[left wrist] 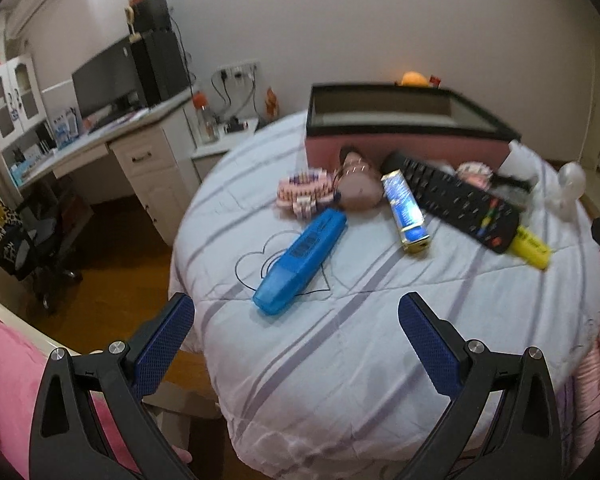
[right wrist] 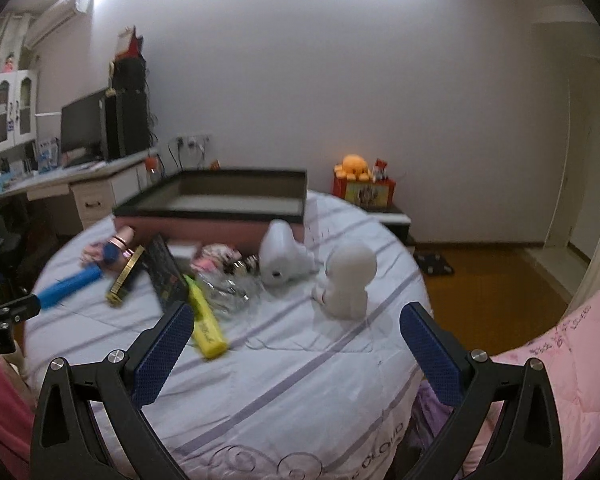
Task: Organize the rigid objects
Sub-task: 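Lower both tools toward the bed, left tool over the blue highlighter, right over the white figurine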
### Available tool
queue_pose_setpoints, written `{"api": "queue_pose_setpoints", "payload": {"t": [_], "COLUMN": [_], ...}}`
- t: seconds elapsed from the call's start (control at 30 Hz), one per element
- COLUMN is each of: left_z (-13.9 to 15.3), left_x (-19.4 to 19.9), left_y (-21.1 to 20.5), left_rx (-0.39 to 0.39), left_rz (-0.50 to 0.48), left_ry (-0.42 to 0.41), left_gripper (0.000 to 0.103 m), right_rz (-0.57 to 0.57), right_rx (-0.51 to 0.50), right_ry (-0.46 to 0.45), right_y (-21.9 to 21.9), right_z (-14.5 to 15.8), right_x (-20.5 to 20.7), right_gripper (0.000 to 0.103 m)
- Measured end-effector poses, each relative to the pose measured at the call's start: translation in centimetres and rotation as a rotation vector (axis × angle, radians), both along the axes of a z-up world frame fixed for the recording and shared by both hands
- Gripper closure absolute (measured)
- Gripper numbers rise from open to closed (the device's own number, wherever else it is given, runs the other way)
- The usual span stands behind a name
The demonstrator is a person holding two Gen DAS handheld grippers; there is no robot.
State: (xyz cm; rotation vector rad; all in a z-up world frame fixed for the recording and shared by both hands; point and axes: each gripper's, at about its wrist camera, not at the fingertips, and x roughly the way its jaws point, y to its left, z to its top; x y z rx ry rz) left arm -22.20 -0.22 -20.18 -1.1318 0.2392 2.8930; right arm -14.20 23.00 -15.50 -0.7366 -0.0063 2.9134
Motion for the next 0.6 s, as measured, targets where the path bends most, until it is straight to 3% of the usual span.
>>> {"api": "queue_pose_setpoints", "payload": {"t": [0.23, 0.4, 0.5, 0.6], "left_z": [-2.6, -3.1, -3.3, -3.6], "left_x": [-3.9, -5.4, -5.7, -5.4], "left_y": [-0.5, -0.8, -1.1, -1.0], "left_rx": [-0.005, 0.066, 0.107, 0.11], "left_rz": [-0.016, -0.058, -0.08, -0.102], "left_ry": [-0.107, -0.138, -0.138, -0.085], "left_gripper": [0.0, 0.0, 0.0, 0.0], "right_rz": [-0.009, -0.003, 0.002, 0.002], "right_rx": [-0.01, -0.009, -0.003, -0.012], "right_ry": [-0.091, -0.136, -0.165, -0.189], "right_y": [1.0, 1.2, 1.2, 1.3], "right_z": [-2.4, -3.2, -3.7, -4.3], "right_x": [-2.9, -4.6, -5.3, -6.0], "right_gripper": [0.0, 0.0, 0.0, 0.0]}}
